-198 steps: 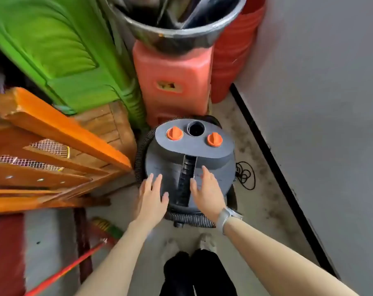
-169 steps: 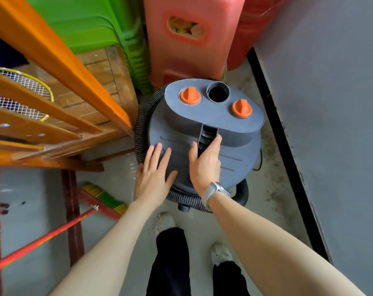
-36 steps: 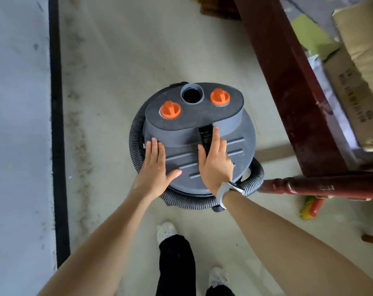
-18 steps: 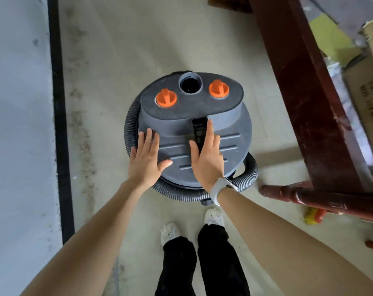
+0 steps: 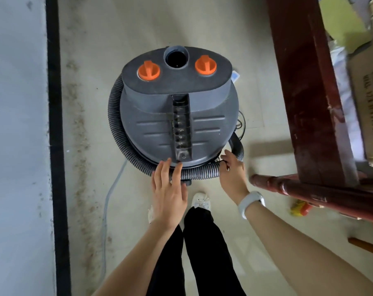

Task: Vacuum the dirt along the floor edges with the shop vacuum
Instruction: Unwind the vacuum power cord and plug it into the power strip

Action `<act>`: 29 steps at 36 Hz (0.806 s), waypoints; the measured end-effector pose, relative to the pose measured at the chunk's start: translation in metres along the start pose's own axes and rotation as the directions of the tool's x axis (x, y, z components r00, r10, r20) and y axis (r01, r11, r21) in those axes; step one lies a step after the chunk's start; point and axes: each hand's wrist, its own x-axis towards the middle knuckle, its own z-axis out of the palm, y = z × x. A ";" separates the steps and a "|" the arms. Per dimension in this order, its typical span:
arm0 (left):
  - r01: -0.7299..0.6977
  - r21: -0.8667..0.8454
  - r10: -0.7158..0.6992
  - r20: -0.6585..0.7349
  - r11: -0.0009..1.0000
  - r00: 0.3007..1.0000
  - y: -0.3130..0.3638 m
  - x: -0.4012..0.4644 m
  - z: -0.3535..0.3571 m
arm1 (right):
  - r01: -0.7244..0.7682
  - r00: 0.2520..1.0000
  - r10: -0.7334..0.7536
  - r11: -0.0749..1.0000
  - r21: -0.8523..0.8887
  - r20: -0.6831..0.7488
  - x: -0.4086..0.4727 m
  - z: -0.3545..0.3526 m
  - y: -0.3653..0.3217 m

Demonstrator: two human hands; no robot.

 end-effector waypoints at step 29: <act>-0.166 0.314 0.137 0.112 0.935 0.984 0.015 0.006 0.021 | 0.428 0.886 -0.245 0.760 -0.488 0.395 -0.002 -0.012 0.011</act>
